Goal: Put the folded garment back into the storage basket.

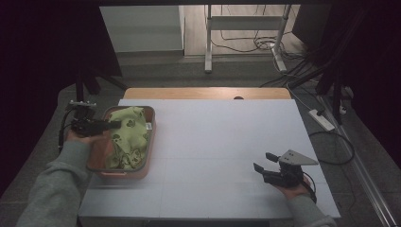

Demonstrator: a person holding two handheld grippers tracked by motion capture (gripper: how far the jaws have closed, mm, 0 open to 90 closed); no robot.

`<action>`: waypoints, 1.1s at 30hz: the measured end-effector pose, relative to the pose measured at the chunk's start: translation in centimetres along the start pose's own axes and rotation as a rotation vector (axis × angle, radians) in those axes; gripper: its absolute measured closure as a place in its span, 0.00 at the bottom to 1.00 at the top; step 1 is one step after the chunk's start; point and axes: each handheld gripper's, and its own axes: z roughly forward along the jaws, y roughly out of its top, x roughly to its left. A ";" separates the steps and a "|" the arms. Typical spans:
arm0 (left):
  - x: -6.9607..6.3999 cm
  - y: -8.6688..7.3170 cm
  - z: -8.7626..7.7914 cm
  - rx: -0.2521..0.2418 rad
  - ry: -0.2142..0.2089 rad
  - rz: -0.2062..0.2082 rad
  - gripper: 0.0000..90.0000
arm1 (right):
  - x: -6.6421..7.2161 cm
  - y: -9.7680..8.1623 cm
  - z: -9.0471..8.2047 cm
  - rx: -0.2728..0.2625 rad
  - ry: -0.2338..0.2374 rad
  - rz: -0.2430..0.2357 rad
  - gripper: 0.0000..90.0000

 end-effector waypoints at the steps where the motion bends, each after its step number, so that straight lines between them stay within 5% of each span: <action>1: 0.0 0.0 0.1 0.002 0.004 0.001 0.76 | 0.0 0.0 0.0 0.000 0.000 0.000 0.38; 33: 2.0 0.2 3.4 0.128 0.119 -0.069 0.75 | -0.1 -0.1 0.0 0.001 0.000 0.000 0.38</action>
